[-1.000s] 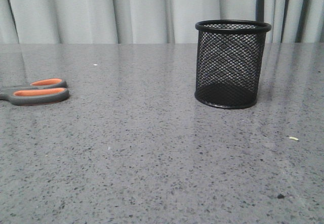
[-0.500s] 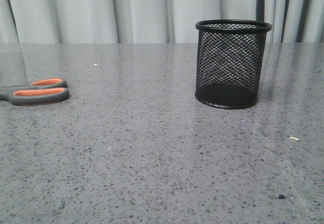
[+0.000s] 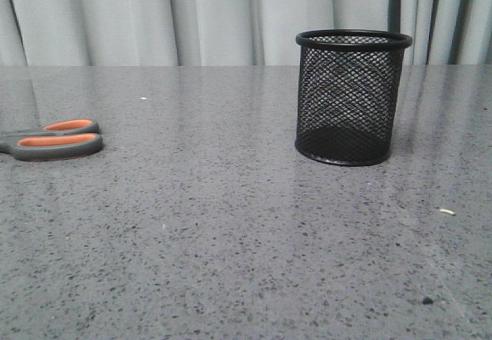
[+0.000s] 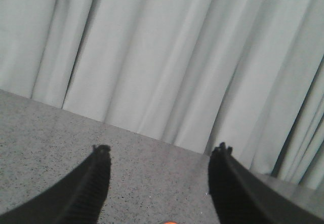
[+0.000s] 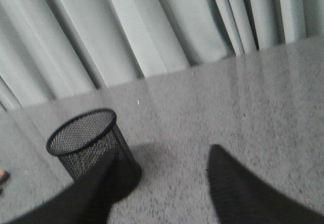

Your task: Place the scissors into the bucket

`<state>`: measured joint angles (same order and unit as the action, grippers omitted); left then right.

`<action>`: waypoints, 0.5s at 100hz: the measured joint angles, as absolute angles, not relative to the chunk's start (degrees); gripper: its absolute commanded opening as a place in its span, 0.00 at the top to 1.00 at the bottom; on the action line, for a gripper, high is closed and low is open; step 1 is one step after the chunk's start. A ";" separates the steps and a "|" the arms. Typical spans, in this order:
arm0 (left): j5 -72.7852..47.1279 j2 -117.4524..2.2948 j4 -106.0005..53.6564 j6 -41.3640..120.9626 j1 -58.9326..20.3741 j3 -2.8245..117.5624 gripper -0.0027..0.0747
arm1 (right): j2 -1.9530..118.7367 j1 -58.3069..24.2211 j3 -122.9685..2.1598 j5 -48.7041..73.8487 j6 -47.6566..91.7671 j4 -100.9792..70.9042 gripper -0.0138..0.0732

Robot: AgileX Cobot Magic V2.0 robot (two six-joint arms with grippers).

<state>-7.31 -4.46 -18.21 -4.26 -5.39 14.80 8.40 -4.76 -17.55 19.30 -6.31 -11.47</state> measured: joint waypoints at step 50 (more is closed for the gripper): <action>-46.56 -43.99 -15.78 25.04 -9.54 45.24 0.49 | 20.57 -4.76 -28.34 28.76 -3.01 -11.43 0.29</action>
